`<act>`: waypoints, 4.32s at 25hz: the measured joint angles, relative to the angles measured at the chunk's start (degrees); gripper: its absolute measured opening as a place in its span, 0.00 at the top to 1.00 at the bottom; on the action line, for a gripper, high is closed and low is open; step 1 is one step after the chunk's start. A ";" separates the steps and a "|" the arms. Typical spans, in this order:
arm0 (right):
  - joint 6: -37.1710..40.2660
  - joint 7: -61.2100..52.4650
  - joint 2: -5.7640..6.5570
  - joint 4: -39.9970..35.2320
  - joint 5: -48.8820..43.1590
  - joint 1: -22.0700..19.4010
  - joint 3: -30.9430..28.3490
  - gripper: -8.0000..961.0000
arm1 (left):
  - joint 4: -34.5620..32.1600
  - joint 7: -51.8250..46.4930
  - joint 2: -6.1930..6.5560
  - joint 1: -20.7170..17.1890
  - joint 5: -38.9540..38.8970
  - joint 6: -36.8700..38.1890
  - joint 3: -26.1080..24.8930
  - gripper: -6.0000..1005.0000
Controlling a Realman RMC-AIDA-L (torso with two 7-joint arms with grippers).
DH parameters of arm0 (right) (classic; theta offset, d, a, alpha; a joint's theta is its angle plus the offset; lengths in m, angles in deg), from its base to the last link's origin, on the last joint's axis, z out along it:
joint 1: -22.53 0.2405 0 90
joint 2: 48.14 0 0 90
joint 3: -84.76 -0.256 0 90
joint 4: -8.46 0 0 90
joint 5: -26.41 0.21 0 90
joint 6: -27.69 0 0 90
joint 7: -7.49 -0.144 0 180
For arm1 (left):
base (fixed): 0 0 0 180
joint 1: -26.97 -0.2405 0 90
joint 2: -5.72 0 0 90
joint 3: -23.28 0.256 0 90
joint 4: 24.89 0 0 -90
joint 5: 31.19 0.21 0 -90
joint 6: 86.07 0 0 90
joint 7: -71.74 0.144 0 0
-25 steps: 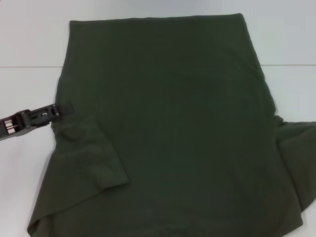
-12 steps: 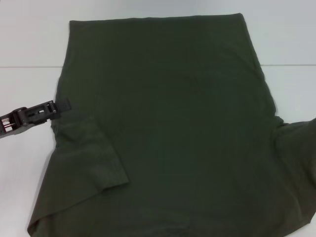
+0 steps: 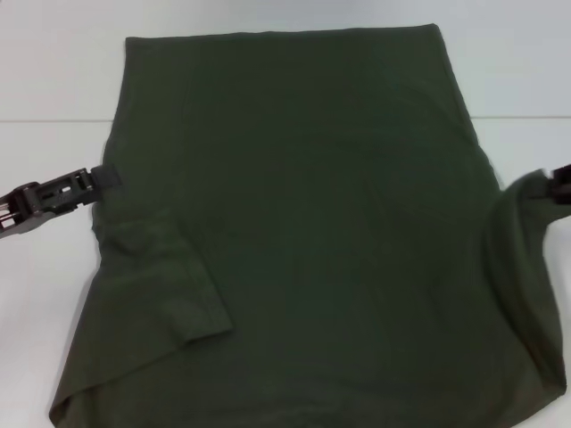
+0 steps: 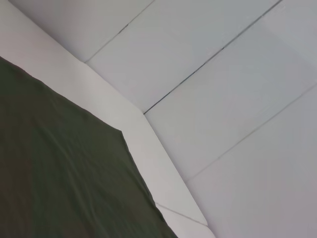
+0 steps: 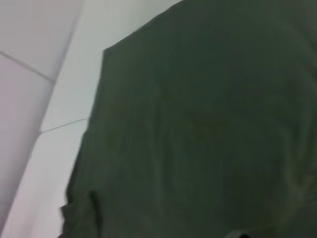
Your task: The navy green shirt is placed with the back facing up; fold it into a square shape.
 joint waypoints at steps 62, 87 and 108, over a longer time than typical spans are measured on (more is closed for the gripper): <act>-12.20 5.11 1.84 12.65 6.58 4.74 8.30 0.47 | -10.10 -21.73 -2.54 -13.71 21.58 9.39 -2.08 0.12; -12.15 4.87 1.81 12.65 6.85 3.15 8.22 0.47 | -5.68 -21.69 -3.33 -11.39 24.67 3.97 -1.09 0.12; -11.33 5.06 2.31 12.65 6.94 1.95 6.21 0.47 | -5.12 -23.26 -3.95 -7.09 24.60 1.73 -0.90 0.28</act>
